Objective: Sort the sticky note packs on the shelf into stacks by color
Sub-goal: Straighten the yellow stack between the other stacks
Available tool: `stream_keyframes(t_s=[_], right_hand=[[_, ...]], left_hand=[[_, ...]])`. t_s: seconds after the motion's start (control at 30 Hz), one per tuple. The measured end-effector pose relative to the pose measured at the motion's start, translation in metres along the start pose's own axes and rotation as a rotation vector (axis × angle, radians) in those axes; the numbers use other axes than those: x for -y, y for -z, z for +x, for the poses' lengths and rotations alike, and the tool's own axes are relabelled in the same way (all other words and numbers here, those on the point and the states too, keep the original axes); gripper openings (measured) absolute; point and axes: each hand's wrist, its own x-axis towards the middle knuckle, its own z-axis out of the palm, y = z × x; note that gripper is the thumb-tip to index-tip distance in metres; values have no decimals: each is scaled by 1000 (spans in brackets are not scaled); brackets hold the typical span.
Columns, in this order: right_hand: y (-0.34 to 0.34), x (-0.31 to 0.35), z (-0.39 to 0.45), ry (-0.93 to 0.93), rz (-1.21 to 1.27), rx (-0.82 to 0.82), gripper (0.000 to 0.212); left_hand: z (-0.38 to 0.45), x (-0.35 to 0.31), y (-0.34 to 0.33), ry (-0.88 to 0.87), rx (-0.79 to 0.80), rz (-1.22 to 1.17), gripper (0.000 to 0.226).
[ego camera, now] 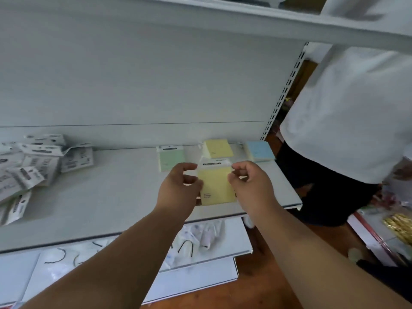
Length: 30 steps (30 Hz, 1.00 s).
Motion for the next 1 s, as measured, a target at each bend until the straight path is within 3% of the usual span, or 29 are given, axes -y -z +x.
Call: stream_keyframes(t_s=[0.17,0.33,0.47,0.73,0.87,1.0], right_hand=[[-6,-3,50,-1,-74,37,34],[-7,2,108,-45,-160,-7,36],[-16,-1,143,-30,-218,22,35],[-20,-26,163,95,-333,124,25],[-16,-30,164,139,-347,147,22],[-17,-27,163,54,-268,147,28]], left_hand=[[52,-12,-18,-4,-77,77,35],[100,-32,-38,2,-80,139,37],[133,-32,-47,-24,-155,323,37],[143,-22,-64,15,-262,562,8],[138,-25,-71,-13,-297,647,4],[128,-14,-85,-15,-385,471,29]])
